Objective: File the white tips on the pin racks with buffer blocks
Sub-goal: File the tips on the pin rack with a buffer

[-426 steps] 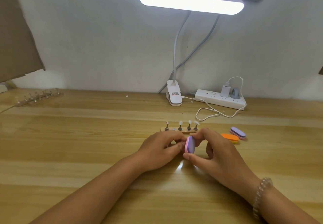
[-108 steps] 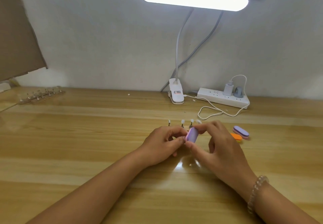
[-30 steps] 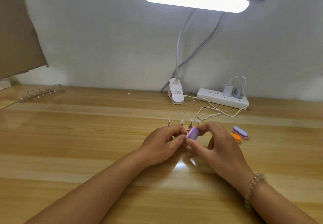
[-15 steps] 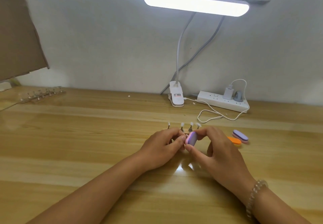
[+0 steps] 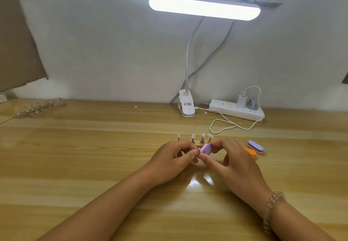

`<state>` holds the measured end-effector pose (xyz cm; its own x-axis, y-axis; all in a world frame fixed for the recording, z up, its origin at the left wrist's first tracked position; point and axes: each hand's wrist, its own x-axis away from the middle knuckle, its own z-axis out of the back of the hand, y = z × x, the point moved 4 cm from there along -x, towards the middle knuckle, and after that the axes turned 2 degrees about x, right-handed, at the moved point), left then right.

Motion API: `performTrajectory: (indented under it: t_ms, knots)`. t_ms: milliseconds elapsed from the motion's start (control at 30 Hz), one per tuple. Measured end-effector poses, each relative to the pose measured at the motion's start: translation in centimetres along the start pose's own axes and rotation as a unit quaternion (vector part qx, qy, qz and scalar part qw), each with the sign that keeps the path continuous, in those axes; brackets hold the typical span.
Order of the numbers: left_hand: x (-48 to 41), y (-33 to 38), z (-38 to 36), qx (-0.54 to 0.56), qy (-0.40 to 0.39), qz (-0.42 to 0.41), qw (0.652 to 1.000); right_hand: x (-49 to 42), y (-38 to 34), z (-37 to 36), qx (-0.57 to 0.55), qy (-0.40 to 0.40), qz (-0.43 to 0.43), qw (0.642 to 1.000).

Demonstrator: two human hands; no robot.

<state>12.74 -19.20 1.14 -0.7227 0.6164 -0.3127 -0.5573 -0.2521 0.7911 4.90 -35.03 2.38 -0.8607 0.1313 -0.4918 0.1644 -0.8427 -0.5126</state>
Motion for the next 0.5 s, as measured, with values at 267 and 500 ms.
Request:
performTrajectory:
  t_ms: [267,500]
  knots:
    - [-0.1,-0.1,0.0,0.022,-0.002,0.001,1.0,0.1,-0.7,0.2,0.008,0.009,0.022,1.0]
    - [0.0,-0.2,0.1,0.041,-0.004,0.008,0.999,0.6,-1.3,0.0,0.048,-0.006,0.07,0.996]
